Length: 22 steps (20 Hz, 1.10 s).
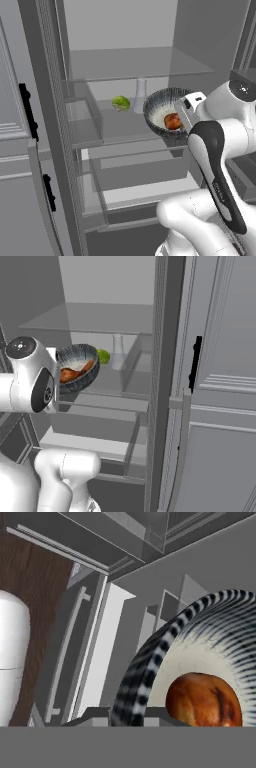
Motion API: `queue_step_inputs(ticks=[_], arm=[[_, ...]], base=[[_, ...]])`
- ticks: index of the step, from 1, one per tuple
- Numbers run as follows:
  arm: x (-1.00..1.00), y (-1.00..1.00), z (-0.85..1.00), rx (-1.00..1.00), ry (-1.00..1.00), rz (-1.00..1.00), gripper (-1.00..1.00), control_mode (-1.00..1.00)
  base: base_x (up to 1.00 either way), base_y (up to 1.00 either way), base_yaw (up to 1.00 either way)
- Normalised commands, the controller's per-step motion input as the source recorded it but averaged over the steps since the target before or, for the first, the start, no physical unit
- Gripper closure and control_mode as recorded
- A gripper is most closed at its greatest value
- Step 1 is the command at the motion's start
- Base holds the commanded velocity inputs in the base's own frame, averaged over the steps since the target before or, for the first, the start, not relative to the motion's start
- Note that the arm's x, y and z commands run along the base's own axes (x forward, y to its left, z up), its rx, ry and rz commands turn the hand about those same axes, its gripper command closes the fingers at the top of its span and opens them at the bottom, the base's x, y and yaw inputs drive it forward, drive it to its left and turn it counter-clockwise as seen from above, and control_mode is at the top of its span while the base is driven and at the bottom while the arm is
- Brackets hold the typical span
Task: Pick the chicken drumstick and carrot from their plates and place them in the bowl. Then put the bowl in the fridge.
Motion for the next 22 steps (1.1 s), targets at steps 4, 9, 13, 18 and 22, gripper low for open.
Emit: queue_step_inputs(ticks=[4,9,13,18,22], arm=[[0.39,0.31,0.88,-0.01,-0.22,0.17,1.0,-1.0],[0.15,0.34,0.75,-0.01,-0.3,0.1,1.0,-1.0],[0.92,0.0,0.45,0.0,-0.03,0.01,1.0,-1.0],[1.0,0.0,0.18,0.0,0.0,0.0,1.0,-1.0],[0.89,0.3,-0.14,0.0,-0.03,0.0,1.0,-1.0]], base=[[0.0,0.0,0.0],[0.0,0.0,0.0],[0.0,0.0,0.0],[0.0,0.0,0.0],[0.0,0.0,0.0]])
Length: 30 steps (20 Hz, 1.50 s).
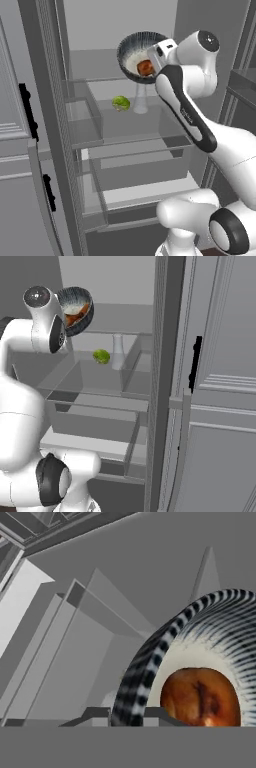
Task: Pick the chicken drumstick and carrot from their plates and place them in the bowl. Then put the bowl in the fridge.
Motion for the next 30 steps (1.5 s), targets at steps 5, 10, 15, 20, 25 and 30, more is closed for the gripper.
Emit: queue_step_inputs(ticks=[5,10,15,20,25,30], arm=[[1.0,0.14,-0.16,0.0,0.0,0.0,1.0,-1.0],[0.93,0.0,0.0,0.0,0.0,0.0,1.0,-1.0],[0.67,0.0,0.0,0.0,0.0,0.0,1.0,-1.0],[0.14,0.06,0.0,-0.03,0.0,-0.03,1.0,-1.0],[0.37,0.16,0.0,-0.05,0.0,-0.03,1.0,-1.0],[0.59,0.15,0.0,-0.03,0.0,-0.02,1.0,-1.0]], base=[[0.0,0.0,0.0],[0.0,0.0,0.0],[0.0,0.0,0.0],[0.0,0.0,0.0],[0.0,0.0,0.0],[0.0,0.0,0.0]])
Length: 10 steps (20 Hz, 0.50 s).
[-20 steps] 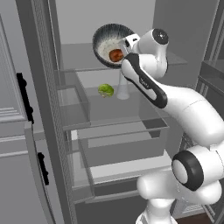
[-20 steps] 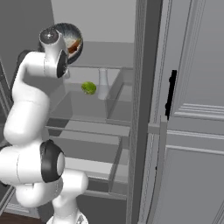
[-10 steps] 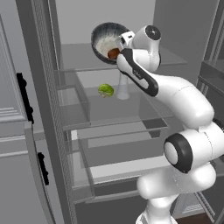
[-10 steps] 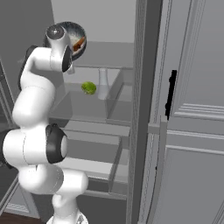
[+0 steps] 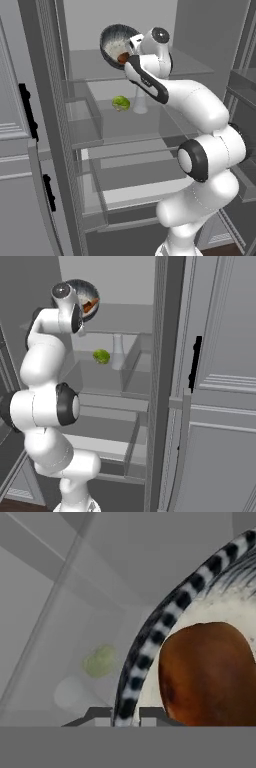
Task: Pick the chicken drumstick and carrot from their plates and place them in the bowl. Then put the bowl in the fridge.
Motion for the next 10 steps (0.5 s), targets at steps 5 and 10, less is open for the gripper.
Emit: queue_step_inputs(ticks=[5,10], arm=[[0.16,0.02,0.07,0.0,0.0,-0.01,-1.0,-1.0],[0.02,0.0,0.15,0.0,0.0,0.0,-1.0,-1.0]], base=[[0.0,0.0,0.0],[0.0,0.0,0.0]])
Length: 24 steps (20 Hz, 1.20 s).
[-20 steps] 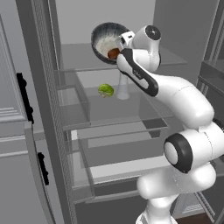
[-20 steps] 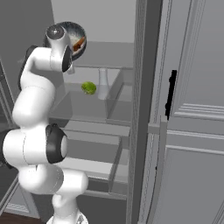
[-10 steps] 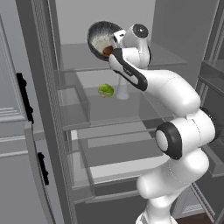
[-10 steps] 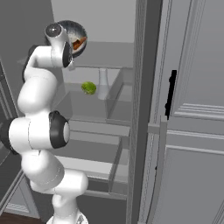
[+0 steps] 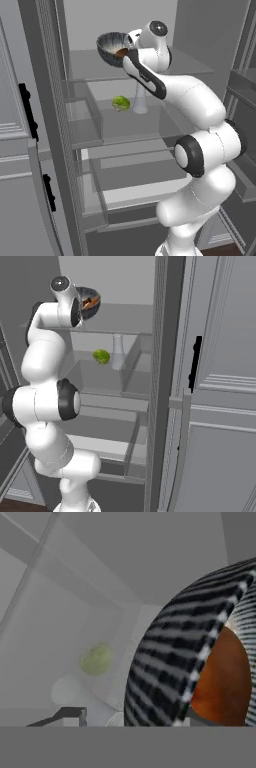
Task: Pick the chicken drumstick and carrot from their plates and place them in the bowl. Then put the bowl in the fridge.
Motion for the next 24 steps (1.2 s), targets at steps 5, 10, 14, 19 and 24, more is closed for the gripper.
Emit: queue_step_inputs(ticks=[5,10,14,19,24], arm=[[-0.66,0.0,0.05,0.0,-0.03,0.0,-1.0,-1.0],[-0.72,0.0,0.05,0.0,-0.05,0.0,-1.0,-1.0],[-0.58,0.0,0.06,0.0,-0.08,0.0,-1.0,-1.0],[-0.91,-0.05,0.04,0.0,-0.15,0.05,-1.0,-1.0],[-1.0,-0.19,-0.09,0.0,-0.07,0.13,-1.0,-1.0]], base=[[0.0,0.0,0.0],[0.0,0.0,0.0],[0.0,0.0,0.0],[0.0,0.0,0.0],[0.0,0.0,0.0]])
